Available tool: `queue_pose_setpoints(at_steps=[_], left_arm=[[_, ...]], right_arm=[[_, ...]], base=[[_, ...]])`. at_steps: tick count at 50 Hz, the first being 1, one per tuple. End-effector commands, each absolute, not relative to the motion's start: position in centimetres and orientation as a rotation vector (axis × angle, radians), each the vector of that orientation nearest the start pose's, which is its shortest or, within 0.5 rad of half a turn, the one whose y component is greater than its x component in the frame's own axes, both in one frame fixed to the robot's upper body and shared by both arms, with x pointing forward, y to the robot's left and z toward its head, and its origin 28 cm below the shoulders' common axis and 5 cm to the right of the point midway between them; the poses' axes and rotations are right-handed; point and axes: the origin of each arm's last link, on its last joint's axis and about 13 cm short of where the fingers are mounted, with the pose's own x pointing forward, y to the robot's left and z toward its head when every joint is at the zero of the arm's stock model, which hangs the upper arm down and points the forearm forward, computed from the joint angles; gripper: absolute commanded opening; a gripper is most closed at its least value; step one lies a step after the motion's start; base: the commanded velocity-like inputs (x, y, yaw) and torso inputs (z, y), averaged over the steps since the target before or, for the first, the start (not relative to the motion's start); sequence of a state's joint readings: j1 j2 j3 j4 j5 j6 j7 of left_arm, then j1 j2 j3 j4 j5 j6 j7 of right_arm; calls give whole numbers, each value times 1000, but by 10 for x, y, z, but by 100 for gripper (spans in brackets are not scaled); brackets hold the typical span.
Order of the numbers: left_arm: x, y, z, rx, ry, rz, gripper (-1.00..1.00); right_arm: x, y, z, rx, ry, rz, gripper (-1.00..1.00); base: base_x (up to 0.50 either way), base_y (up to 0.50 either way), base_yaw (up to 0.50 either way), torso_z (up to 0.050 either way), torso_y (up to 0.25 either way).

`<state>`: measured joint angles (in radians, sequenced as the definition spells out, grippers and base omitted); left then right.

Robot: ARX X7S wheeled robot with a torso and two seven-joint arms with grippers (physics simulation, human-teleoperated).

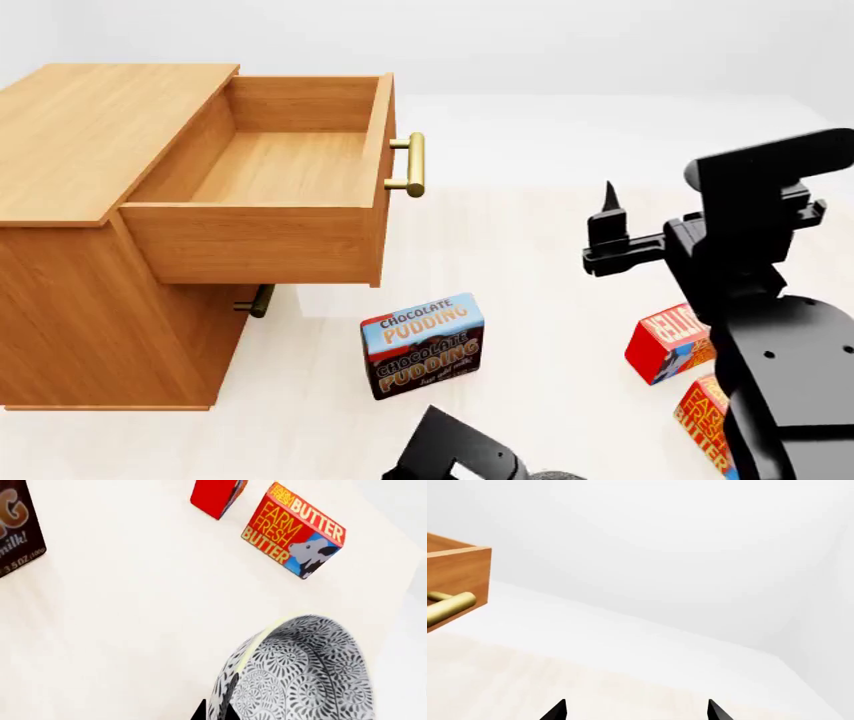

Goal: Put the bowl in the top drawer of the cabinet.

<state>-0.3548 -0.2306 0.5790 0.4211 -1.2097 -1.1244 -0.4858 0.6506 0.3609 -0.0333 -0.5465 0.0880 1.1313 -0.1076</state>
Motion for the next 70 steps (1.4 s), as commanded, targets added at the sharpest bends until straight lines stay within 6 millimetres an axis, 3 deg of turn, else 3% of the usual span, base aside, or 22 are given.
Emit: queue_pose_setpoints(at_steps=[1, 11, 21, 33, 51, 61, 70], left_arm=[[168, 135, 137, -174, 602, -828, -100], [175, 152, 173, -244, 499, -784, -100], [194, 178, 227, -358, 388, -687, -100], [200, 194, 276, -401, 241, -661, -100], [229, 209, 358, -433, 110, -475, -100], [275, 210, 390, -473, 137, -224, -100], [312, 210, 390, -518, 200, -75, -100]], right_arm=[[262, -165, 218, -272, -46, 7, 100], [259, -165, 218, -270, -50, 7, 100], [259, -163, 211, -262, -39, 18, 100], [258, -160, 202, -247, -35, 18, 100], [254, -160, 201, -251, -29, 21, 100], [245, -160, 203, -260, -53, 2, 100], [239, -161, 201, -258, -56, 12, 100]], base=[[0, 0, 0, 0, 0], [0, 0, 0, 0, 0], [0, 0, 0, 0, 0], [0, 0, 0, 0, 0], [0, 0, 0, 1, 1], [0, 0, 0, 0, 0], [0, 0, 0, 0, 0]])
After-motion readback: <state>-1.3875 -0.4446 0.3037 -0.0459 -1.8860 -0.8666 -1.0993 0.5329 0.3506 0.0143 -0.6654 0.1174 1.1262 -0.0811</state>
